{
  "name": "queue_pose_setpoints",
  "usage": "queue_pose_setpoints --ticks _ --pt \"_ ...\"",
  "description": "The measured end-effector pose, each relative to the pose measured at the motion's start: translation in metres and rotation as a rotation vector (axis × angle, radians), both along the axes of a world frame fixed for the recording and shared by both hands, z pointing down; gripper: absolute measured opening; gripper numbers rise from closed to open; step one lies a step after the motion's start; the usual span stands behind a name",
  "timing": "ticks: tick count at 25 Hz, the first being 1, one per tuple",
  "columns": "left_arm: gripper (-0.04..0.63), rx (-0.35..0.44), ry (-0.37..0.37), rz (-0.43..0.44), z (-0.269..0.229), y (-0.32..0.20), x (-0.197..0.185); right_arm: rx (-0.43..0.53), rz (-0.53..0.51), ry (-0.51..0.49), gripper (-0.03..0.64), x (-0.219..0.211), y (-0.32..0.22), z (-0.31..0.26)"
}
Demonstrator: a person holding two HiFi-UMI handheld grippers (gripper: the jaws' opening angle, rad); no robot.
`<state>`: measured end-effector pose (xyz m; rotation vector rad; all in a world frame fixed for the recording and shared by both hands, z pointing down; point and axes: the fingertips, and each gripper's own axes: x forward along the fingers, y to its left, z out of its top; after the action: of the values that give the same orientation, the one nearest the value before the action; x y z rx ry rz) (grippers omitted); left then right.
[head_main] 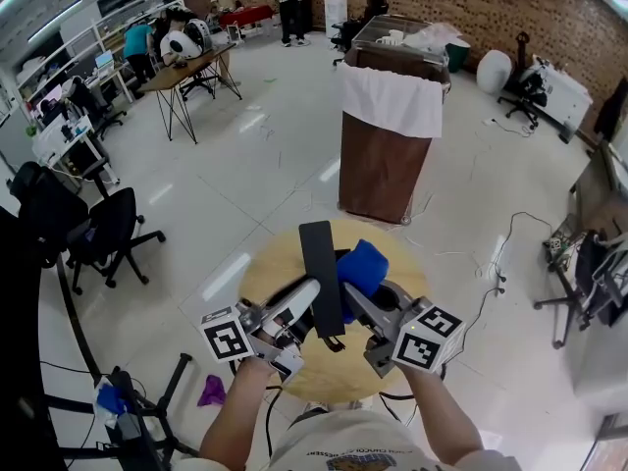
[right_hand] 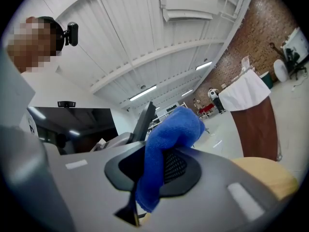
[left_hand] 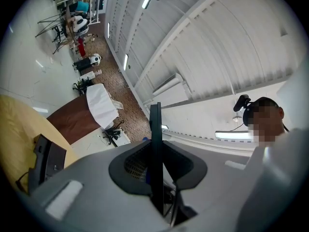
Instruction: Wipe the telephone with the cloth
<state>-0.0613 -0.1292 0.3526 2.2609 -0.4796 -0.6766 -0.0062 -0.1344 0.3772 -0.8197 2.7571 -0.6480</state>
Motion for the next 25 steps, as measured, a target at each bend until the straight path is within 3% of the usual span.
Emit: queue_pose_setpoints --ticks 25 --pt "0.063 -0.053 0.001 0.088 0.026 0.035 0.016 0.093 0.076 0.017 0.063 0.001 -0.049 -0.037"
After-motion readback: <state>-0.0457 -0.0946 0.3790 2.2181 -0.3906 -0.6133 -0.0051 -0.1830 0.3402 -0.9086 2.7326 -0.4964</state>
